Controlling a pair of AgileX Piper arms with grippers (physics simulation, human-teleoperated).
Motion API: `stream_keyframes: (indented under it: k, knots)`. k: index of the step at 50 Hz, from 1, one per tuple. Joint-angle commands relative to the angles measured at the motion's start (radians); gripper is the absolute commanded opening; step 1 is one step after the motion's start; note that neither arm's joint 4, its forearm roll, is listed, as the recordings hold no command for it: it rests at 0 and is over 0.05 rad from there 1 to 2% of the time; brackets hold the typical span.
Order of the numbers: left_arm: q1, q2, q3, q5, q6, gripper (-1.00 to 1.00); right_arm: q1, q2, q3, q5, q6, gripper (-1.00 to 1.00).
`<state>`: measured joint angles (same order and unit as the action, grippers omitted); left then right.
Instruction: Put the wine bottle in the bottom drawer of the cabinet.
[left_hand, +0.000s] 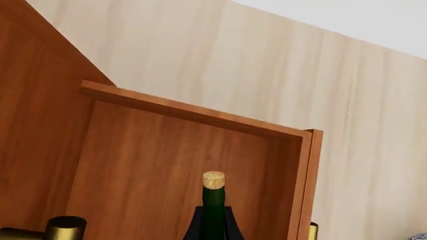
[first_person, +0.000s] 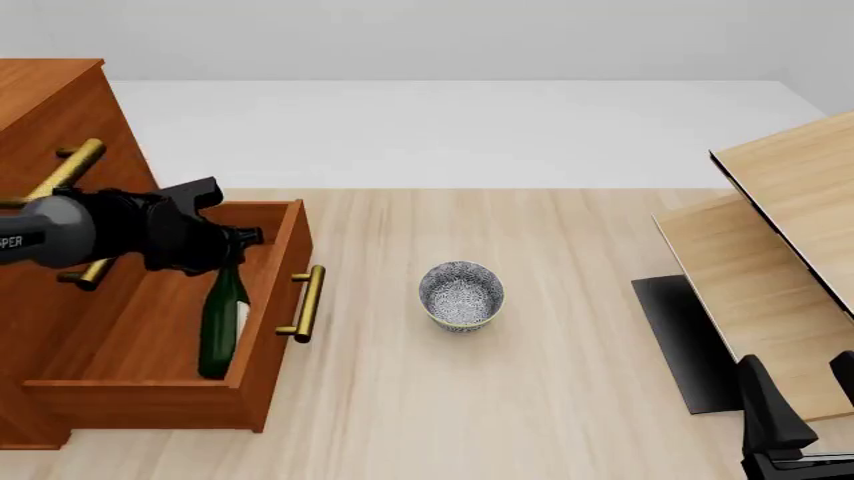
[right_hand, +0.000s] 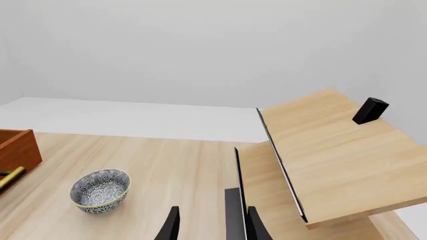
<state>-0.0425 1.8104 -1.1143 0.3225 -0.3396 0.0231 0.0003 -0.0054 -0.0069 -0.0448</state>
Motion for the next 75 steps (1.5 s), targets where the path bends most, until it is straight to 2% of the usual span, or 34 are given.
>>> stream_keyframes:
  k: [1, 27, 28, 31, 33, 40, 47, 48, 65, 75]
  knots:
    - [-0.004, 0.033, -0.028, 0.042, -0.015, -1.0, 0.001, 0.0, 0.0, 0.0, -0.001, 1.0]
    - [0.003, 0.062, -0.077, 0.07, -0.006, -1.0, 0.001, 0.0, 0.001, 0.0, -0.001, 1.0]
    - [-0.01, 0.051, -0.057, 0.055, -0.027, -1.0, 0.0, 0.0, 0.001, 0.001, 0.0, 1.0]
    - [-0.014, 0.067, -0.059, 0.055, -0.016, -1.0, 0.0, 0.0, 0.001, 0.0, -0.001, 1.0]
    - [-0.028, 0.057, -0.04, 0.038, -0.036, -1.0, 0.0, 0.0, 0.001, 0.001, 0.0, 1.0]
    - [-0.022, 0.062, -0.046, 0.046, -0.031, -1.0, -0.001, 0.0, 0.001, 0.001, 0.0, 1.0]
    - [-0.035, 0.045, -0.021, 0.025, -0.056, -1.0, 0.0, 0.0, 0.001, 0.0, 0.0, 1.0]
    - [-0.041, 0.039, -0.014, 0.02, -0.062, 1.0, 0.0, 0.0, 0.001, 0.0, 0.001, 1.0]
    - [-0.05, 0.021, -0.016, 0.034, -0.055, 1.0, 0.0, 0.0, 0.001, 0.0, -0.001, 1.0]
    - [-0.026, 0.0, -0.06, 0.091, -0.017, 1.0, 0.001, 0.0, 0.001, 0.001, -0.002, 1.0]
